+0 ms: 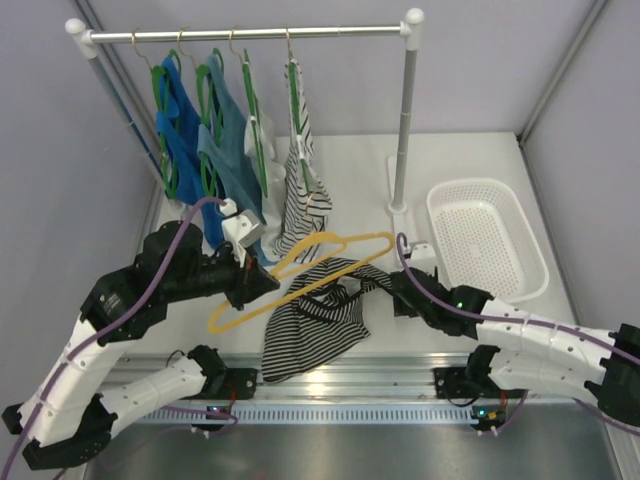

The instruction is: Place the tank top on the hanger

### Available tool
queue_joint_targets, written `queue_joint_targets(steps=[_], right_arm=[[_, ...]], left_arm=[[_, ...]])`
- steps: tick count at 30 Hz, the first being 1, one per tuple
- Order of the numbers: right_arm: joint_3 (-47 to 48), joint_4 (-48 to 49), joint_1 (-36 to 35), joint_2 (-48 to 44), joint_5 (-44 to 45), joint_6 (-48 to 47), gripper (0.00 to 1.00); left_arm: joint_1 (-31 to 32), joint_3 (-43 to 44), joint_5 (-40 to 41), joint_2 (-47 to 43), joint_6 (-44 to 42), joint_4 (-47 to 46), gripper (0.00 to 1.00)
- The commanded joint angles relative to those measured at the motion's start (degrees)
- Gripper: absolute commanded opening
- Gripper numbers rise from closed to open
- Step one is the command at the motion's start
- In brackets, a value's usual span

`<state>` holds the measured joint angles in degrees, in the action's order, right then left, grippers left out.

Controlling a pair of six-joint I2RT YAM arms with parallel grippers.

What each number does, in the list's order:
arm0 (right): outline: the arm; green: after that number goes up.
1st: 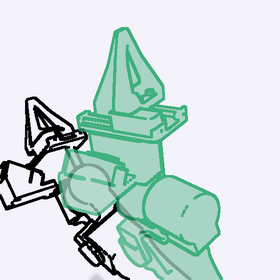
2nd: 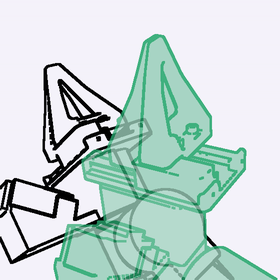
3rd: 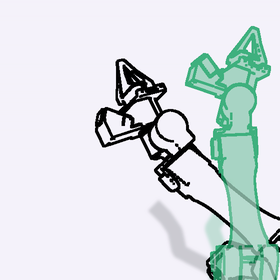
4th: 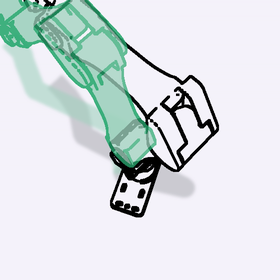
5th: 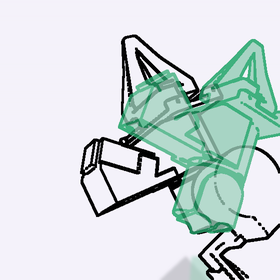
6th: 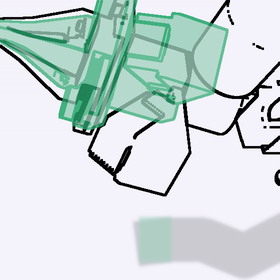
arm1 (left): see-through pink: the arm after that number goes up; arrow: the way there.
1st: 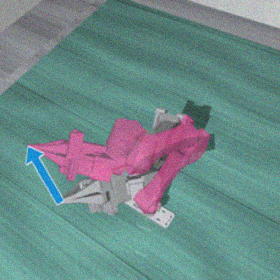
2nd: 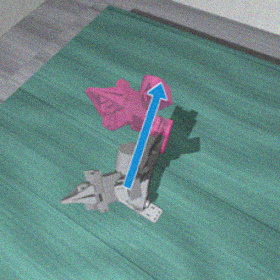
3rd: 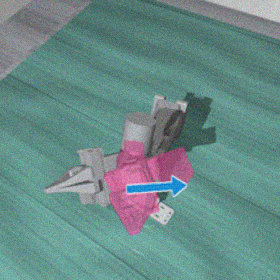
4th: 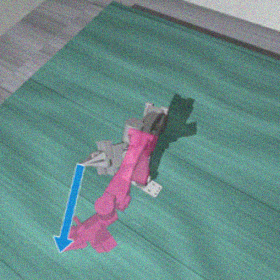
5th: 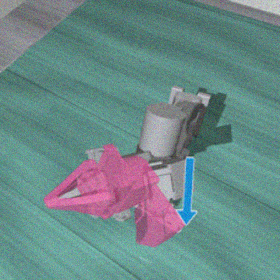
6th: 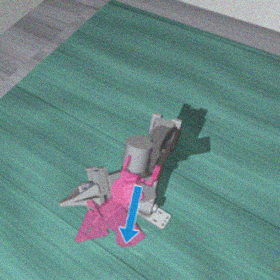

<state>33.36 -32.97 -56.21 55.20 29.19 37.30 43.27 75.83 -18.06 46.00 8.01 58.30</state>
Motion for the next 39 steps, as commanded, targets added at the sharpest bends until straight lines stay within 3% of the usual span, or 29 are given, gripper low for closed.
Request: queue_joint_targets(steps=[1,12,25,35,39], right_arm=[[-1.0,4.8,-3.0,-1.1,7.8,0.9,0.56],[-3.1,6.1,-6.7,4.8,13.7,5.6,0.53],[0.7,6.5,-6.9,12.4,16.3,3.2,0.46],[2.5,7.7,-3.9,13.3,16.6,0.2,0.06],[6.2,5.1,-3.2,12.2,16.5,-0.7,0.01]], left_arm=[[0.1,0.4,3.6,0.1,1.0,0.7,0.0],[0.1,0.0,4.4,0.7,1.7,1.6,0.0],[0.1,-1.5,1.7,0.2,1.6,2.8,0.0],[0.1,-2.5,-0.3,0.1,1.7,4.4,0.0],[0.1,-4.1,-2.5,-0.1,1.6,4.3,0.0]])
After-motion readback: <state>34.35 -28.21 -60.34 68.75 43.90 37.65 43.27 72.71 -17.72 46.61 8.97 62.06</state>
